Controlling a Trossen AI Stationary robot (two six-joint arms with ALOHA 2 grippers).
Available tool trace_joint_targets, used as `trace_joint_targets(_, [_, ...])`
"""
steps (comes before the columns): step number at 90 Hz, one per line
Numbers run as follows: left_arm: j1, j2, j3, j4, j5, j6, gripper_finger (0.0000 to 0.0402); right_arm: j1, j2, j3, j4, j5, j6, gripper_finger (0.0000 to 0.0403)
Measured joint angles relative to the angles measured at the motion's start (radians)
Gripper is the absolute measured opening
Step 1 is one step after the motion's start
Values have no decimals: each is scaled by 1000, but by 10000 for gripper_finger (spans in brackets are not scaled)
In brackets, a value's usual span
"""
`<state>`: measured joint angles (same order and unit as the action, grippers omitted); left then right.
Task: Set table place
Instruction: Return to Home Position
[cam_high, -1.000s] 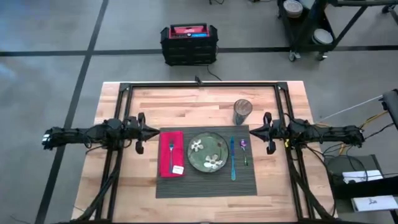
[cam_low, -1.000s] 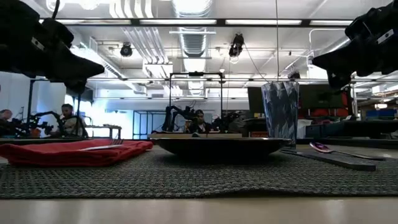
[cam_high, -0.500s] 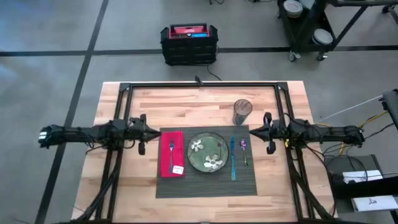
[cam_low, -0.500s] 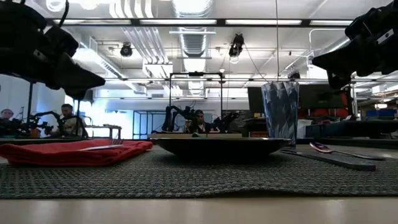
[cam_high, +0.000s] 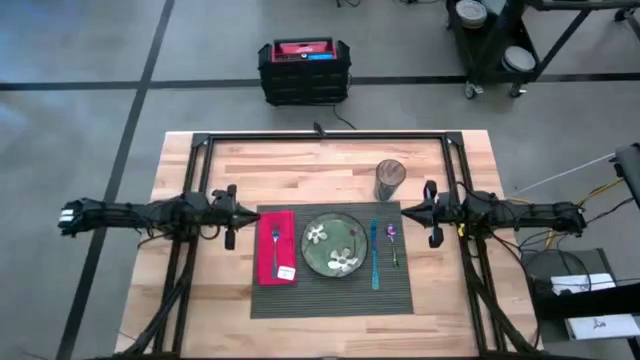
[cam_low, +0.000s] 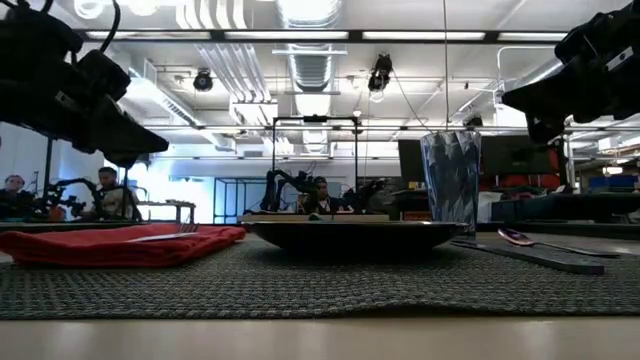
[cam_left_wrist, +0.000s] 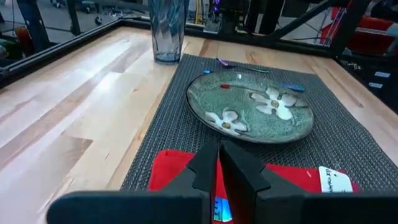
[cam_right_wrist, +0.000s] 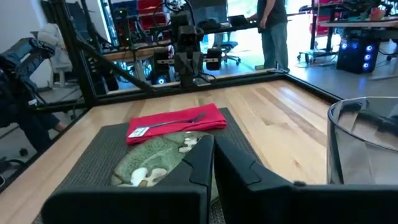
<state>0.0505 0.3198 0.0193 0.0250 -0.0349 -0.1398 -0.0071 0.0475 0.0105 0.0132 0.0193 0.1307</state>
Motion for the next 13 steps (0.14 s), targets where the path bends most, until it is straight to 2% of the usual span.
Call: trace_joint_targets(13, [0,11,0,0,0,0,8,0,0,0,0,0,0,0])
